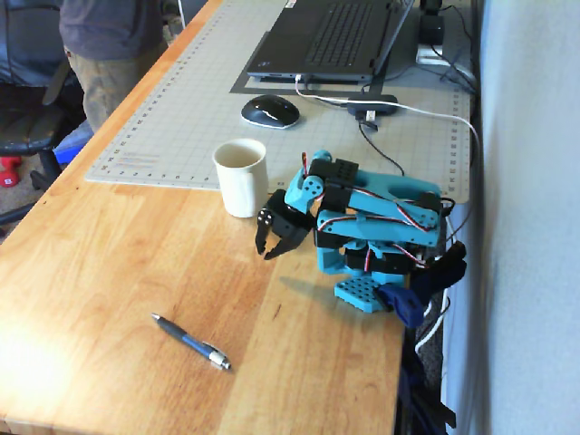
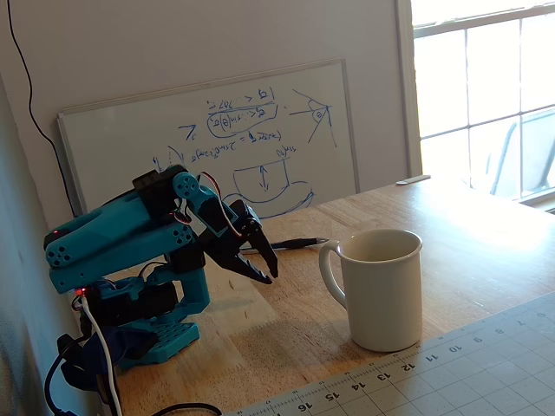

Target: Grasp a pen and put it in a mug.

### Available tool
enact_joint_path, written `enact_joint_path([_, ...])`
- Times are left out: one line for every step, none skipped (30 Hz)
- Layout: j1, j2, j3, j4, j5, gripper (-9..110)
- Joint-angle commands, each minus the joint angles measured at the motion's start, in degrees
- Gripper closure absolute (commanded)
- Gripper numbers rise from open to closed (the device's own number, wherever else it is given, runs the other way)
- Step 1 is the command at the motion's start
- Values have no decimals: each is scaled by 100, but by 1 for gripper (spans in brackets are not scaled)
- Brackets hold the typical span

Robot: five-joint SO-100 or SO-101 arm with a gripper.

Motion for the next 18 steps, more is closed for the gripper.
enact_joint_path([-404, -782, -984, -255, 870, 99])
enact_joint_path([-536, -1028, -1143, -387, 1204, 99])
enact_joint_path([-650, -1274, -1283, -554, 1547, 99])
enact_joint_path([-773, -1529, -1424, -747, 1916, 99])
enact_joint_path([-896, -1758, -1538, -958, 2285, 99])
enact_joint_path([-1028, -1969, -1644, -1187, 2663, 98])
enact_joint_path([-1143, -2136, -1714, -1424, 3041, 97])
enact_joint_path([-1257, -2303, -1767, -1679, 3419, 96])
enact_joint_path([-1362, -2496, -1811, -1925, 3779, 94])
enact_joint_path([-1459, -2698, -1863, -2162, 4131, 92])
enact_joint_path([-1538, -2865, -1890, -2408, 4474, 89])
enact_joint_path([-1626, -3032, -1916, -2628, 4781, 86])
enact_joint_path([-1714, -3226, -1934, -2848, 5071, 84])
enact_joint_path([-1784, -3410, -1934, -3059, 5344, 81])
enact_joint_path([-1854, -3612, -1934, -3270, 5590, 79])
enact_joint_path([-1907, -3832, -1934, -3472, 5827, 78])
enact_joint_path([-1960, -4034, -1942, -3665, 6064, 76])
enact_joint_path([-2004, -4219, -1942, -3867, 6275, 75])
